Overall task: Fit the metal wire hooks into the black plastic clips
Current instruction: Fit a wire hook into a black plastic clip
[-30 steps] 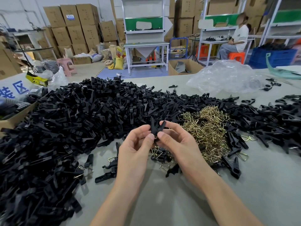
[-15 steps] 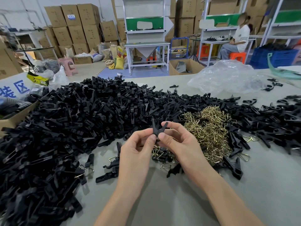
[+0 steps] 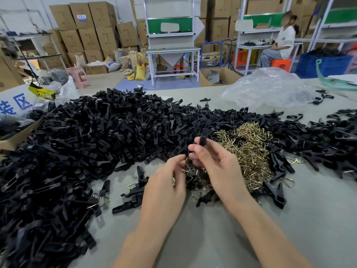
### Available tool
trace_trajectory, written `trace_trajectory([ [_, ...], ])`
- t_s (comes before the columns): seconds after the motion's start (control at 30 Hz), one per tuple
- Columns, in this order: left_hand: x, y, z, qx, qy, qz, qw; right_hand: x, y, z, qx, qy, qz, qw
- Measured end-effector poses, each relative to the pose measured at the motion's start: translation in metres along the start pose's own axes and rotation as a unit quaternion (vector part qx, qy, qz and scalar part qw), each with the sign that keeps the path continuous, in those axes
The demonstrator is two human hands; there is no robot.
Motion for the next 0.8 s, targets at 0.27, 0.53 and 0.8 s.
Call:
trace_trajectory([
  [0.27, 0.01, 0.001, -0.007, 0.034, 0.166, -0.051, 0.984, -0.015, 0.007, 0.011, -0.01, -0.048, 0.068, 0.996],
  [0.53, 0.0, 0.009, -0.018, -0.008, 0.08, -0.038, 0.996, -0.012, 0.003, 0.016, -0.015, -0.117, 0.041, 0.992],
  [0.8, -0.009, 0.011, -0.011, -0.118, -0.133, 0.017, 0.984, -0.008, 0.003, 0.007, -0.007, -0.062, 0.041, 0.997],
])
Point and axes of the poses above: each hand's wrist, its own y-axis towards the middle knuckle, its own x-axis out of the palm, z = x × y, the point moved 2 cm from there along y, towards the middle knuckle, and after that the axes turned 12 degrees about -x, right-handed, at the moved point
